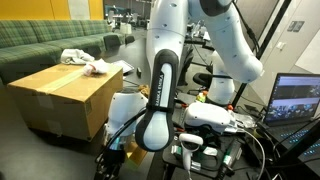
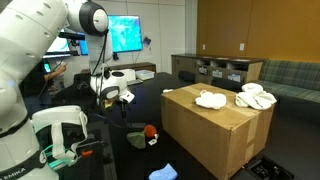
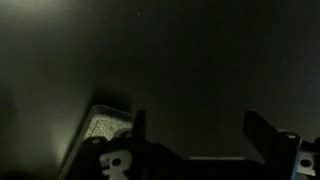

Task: Put the moose doll on the table, then the white towel on the box, then blue sponge on the table, the white plastic on the box, the turnip plushie on the table, finally, the duster on the box

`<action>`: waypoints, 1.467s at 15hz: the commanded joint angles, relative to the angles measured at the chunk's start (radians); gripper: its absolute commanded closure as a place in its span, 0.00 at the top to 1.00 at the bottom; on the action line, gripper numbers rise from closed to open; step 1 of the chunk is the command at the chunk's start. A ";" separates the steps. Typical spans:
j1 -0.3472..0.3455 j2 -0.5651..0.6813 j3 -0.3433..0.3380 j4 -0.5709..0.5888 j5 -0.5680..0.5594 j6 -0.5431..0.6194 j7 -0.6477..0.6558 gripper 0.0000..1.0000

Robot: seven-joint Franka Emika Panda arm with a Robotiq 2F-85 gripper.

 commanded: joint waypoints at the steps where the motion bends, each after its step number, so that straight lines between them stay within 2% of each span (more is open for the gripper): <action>1: 0.049 0.054 -0.042 0.062 -0.011 0.024 -0.006 1.00; 5: 0.143 0.092 -0.142 0.105 -0.021 0.022 -0.007 1.00; 10: 0.277 0.080 -0.287 0.124 -0.025 0.017 -0.003 1.00; 17: 0.374 0.038 -0.386 0.116 -0.035 -0.001 -0.019 1.00; 22: 0.509 0.062 -0.550 0.126 -0.042 -0.010 -0.010 1.00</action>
